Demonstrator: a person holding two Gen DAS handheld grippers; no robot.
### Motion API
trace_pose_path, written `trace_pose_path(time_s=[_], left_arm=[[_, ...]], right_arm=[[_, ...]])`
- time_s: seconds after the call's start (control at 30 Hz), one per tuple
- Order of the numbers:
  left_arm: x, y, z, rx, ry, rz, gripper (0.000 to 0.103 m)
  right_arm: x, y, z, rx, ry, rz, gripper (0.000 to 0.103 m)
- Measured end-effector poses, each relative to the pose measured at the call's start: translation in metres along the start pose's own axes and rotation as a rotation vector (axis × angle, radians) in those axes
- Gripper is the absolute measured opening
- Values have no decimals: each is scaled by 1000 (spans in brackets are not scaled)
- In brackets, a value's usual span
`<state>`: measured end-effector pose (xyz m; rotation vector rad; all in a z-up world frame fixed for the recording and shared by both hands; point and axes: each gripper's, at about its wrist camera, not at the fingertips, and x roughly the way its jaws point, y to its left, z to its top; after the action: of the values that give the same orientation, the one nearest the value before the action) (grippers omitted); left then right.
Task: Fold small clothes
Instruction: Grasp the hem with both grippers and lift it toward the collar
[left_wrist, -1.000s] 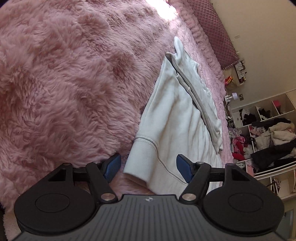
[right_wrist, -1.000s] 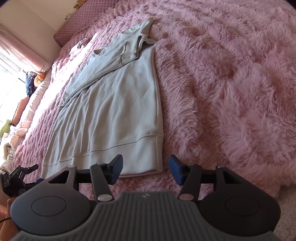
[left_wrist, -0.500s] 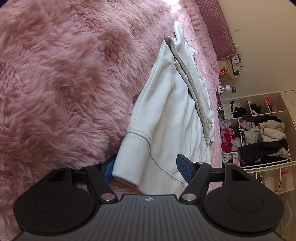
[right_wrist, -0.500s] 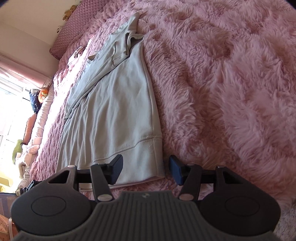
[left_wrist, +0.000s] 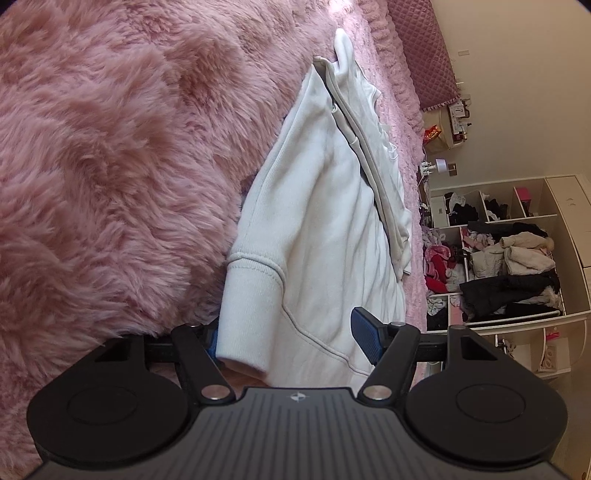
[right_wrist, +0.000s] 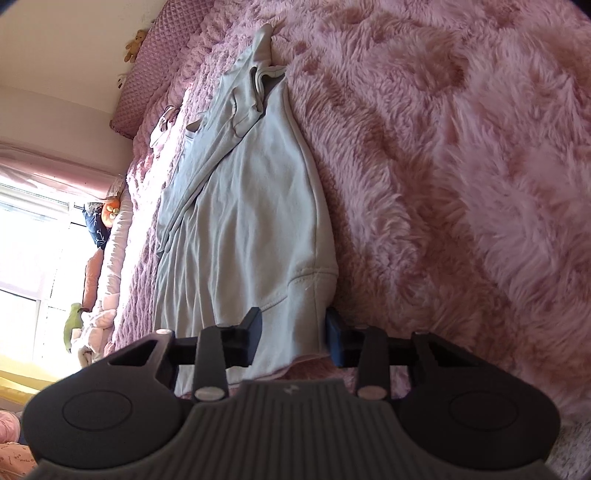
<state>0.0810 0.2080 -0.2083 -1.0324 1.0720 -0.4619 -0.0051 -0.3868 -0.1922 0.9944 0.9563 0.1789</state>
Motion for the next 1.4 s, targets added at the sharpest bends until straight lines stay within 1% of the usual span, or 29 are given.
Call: trace_pose_path(time_s=[0.03, 0.07, 0.1, 0.13, 0.17, 0.2, 0.23, 0.27, 0.3, 0.37, 0.43, 0.47, 0.5, 0.53, 0.6, 0.67, 0.7, 0.73, 0.8, 0.93, 1.03, 1.13, 1.23, 1.33, 1.4], left_arm=[[-3, 0, -1, 4, -6, 5, 66], [-2, 0, -1, 12, -6, 9, 61], [-5, 0, -2, 33, -5, 11, 44], [-5, -1, -3, 48, -2, 11, 22], [-5, -1, -4, 50, 3, 7, 14], [-4, 0, -4, 41, 5, 2, 10], [-3, 1, -5, 29, 4, 1, 10], [-3, 3, -5, 16, 4, 6, 10], [-3, 5, -4, 6, 5, 7, 10], [-3, 10, -4, -19, 10, 3, 10], [-5, 14, -3, -45, 7, 1, 11], [-7, 16, -2, -57, 1, -4, 11], [-8, 18, -2, -63, -4, -6, 11], [-9, 19, -2, -65, -9, -6, 11], [-10, 18, -2, -53, -18, -4, 11], [-10, 13, -2, -20, -25, -1, 7], [-9, 9, -3, -10, -34, -16, 5], [-10, 8, -3, -12, -40, -39, 5], [-13, 4, 0, -27, -59, -119, 5], [-15, -10, 10, -19, -107, -199, 5], [-11, -26, 28, 4, -144, -244, 5], [-3, -42, 53, 15, -176, -291, 5], [13, -61, 87, 50, -193, -313, 5], [34, -86, 126, 112, -198, -318, 5], [51, -101, 155, 136, -197, -331, 5]], right_arm=[[-1, 1, 0, -12, -2, -5, 6], [-2, 2, 0, -16, -3, -10, 6], [-2, 3, 0, -15, -3, -10, 6], [-1, 3, 0, -14, -2, -7, 6], [-1, 4, 1, -14, -1, -5, 6], [1, 3, 2, -16, 2, -13, 11], [3, 4, 2, -16, 2, -38, 19], [4, 0, 2, -10, -1, -64, 43], [5, -3, 1, -1, -9, -69, 45], [10, -7, 2, 25, -4, -55, 45], [13, -11, 3, 57, -2, -38, 39], [14, -11, 4, 65, 1, -31, 31], [14, -11, 4, 65, 3, -31, 18], [14, -13, 3, 61, 5, -31, 10], [12, -13, 4, 67, 5, -20, 7], [9, -14, 4, 80, -2, 0, 6], [7, -13, 4, 86, -6, 11, 6], [5, -11, 6, 91, -10, 25, 6], [1, -5, 11, 106, -22, 69, 5], [-9, 12, 29, 114, -71, 155, 4], [-12, 27, 51, 124, -128, 211, 4], [-8, 45, 80, 111, -184, 256, 4], [2, 60, 114, 115, -228, 286, 3], [16, 71, 150, 123, -267, 289, 3], [26, 79, 173, 118, -290, 286, 3]])
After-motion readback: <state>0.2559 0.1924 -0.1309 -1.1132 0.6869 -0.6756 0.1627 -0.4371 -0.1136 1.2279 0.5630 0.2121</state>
